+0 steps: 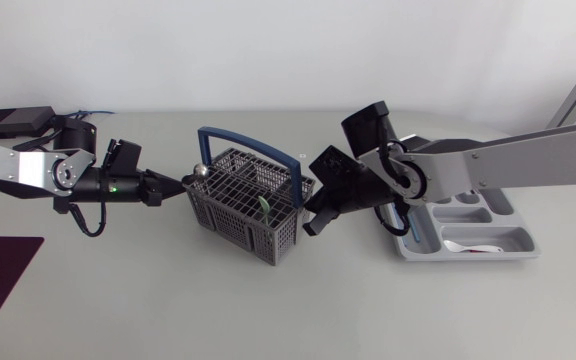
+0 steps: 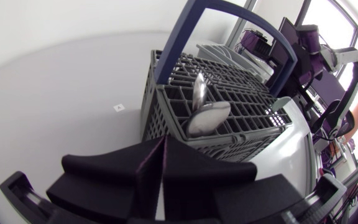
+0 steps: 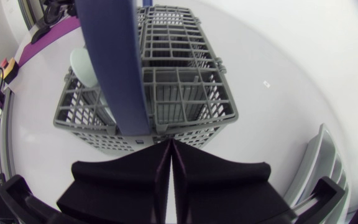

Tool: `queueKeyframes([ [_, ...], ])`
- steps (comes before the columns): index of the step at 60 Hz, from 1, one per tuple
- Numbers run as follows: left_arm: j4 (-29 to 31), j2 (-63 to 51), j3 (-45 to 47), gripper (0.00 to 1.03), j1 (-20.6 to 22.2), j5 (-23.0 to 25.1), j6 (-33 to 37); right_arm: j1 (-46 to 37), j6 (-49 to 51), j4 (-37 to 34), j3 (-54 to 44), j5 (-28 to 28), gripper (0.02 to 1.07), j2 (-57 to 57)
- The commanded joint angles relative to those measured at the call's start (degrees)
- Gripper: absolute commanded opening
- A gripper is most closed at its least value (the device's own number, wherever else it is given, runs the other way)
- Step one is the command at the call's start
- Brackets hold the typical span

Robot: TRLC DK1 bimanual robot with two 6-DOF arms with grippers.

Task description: Unload the cutlery basket into the drawer organizer.

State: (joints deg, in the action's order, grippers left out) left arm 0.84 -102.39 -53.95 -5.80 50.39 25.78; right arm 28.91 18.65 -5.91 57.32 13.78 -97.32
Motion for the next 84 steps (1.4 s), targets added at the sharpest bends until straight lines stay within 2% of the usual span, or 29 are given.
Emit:
queueKeyframes([
  [1, 1.4, 2.9, 2.7, 0.19, 0.7, 1.6, 2.3, -1.0, 0.0, 0.9, 3.2, 0.9, 0.08, -1.0],
  [28, 4.4, 11.3, 10.9, 0.19, 0.5, 1.6, 6.2, -3.2, 0.2, 0.5, 10.0, 2.4, 0.08, -5.7],
  [60, 4.8, 14.2, 13.4, 0.19, 3.0, 1.7, 6.2, -3.6, 0.4, -0.7, 2.1, 2.2, 0.08, 3.0],
  [66, 4.7, 14.2, 13.4, 0.19, 2.1, 1.6, 6.7, -3.6, 0.3, -0.7, 1.4, 1.8, 0.08, 3.4],
  [72, 4.9, 15.5, 13.1, 0.2, -1.7, 1.7, 7.0, -3.6, 0.9, -0.2, -1.2, 0.0, 0.08, 7.8],
  [77, 5.0, 17.7, 13.6, 0.32, -3.7, 1.7, 7.0, -3.4, 1.3, -0.1, -3.4, -1.1, 0.09, 12.3],
  [80, 5.0, 19.9, 14.5, 0.38, -4.3, 1.8, 7.0, -2.7, 1.6, -0.1, -4.5, -2.5, 0.17, 14.4],
  [84, 5.3, 22.6, 15.6, 0.47, -4.4, 1.7, 6.9, -1.2, 2.4, -0.2, -5.7, -4.2, 0.36, 16.6],
])
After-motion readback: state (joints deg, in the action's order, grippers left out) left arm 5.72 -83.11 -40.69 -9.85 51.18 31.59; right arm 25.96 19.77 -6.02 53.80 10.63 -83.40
